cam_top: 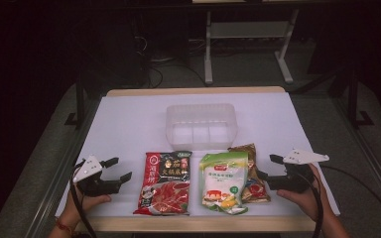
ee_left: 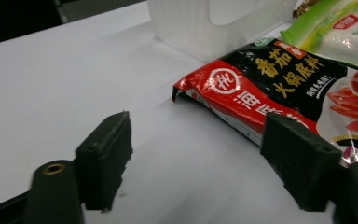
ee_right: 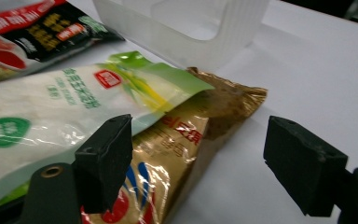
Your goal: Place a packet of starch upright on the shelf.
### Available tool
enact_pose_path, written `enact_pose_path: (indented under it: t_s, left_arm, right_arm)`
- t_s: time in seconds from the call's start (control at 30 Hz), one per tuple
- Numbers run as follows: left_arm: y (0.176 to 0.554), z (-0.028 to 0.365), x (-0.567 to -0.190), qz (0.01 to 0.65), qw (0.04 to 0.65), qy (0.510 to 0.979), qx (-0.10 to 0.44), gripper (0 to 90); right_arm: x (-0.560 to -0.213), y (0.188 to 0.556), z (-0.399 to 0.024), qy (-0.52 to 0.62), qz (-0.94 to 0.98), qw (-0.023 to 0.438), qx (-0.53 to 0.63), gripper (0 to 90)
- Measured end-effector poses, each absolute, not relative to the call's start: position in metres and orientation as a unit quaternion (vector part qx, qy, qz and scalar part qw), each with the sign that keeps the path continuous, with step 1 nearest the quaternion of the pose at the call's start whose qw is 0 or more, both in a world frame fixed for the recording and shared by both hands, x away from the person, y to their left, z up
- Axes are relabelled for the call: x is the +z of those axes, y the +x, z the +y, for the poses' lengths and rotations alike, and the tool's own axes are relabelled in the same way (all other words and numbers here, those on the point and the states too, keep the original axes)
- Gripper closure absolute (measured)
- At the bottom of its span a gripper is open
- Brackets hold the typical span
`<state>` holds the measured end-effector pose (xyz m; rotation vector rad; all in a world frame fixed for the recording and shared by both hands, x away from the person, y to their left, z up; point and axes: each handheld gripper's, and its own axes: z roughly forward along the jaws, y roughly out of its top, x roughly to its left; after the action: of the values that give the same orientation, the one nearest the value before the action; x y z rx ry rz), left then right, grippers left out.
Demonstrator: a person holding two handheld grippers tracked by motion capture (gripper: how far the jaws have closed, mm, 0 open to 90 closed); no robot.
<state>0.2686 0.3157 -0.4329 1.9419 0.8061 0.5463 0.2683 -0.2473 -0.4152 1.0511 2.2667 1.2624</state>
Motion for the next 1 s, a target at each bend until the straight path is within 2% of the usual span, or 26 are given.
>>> enact_pose_path:
  t_s: [0.3, 0.43, 0.5, 0.83, 1.0]
  left_arm:
    - [0.267, 0.315, -0.432, 0.323, 0.457, 0.794, 0.237, 21.8]
    - [0.269, 0.310, -0.432, 0.319, 0.462, 0.794, 0.235, 20.9]
    - [0.267, 0.307, -0.432, 0.310, 0.458, 0.799, 0.238, 20.3]
    - [0.265, 0.301, -0.433, 0.304, 0.446, 0.807, 0.238, 18.3]
    - [0.265, 0.300, -0.434, 0.302, 0.445, 0.811, 0.232, 18.6]
  right_arm:
    - [-0.421, 0.268, -0.233, 0.354, 0.819, 0.147, 0.427, 25.0]
    - [-0.423, 0.270, -0.227, 0.356, 0.824, 0.118, 0.426, 23.9]
    - [-0.426, 0.272, -0.222, 0.356, 0.827, 0.087, 0.426, 22.7]
    - [-0.430, 0.282, -0.211, 0.356, 0.834, 0.023, 0.421, 22.9]
    - [-0.430, 0.284, -0.201, 0.349, 0.837, -0.009, 0.421, 20.1]
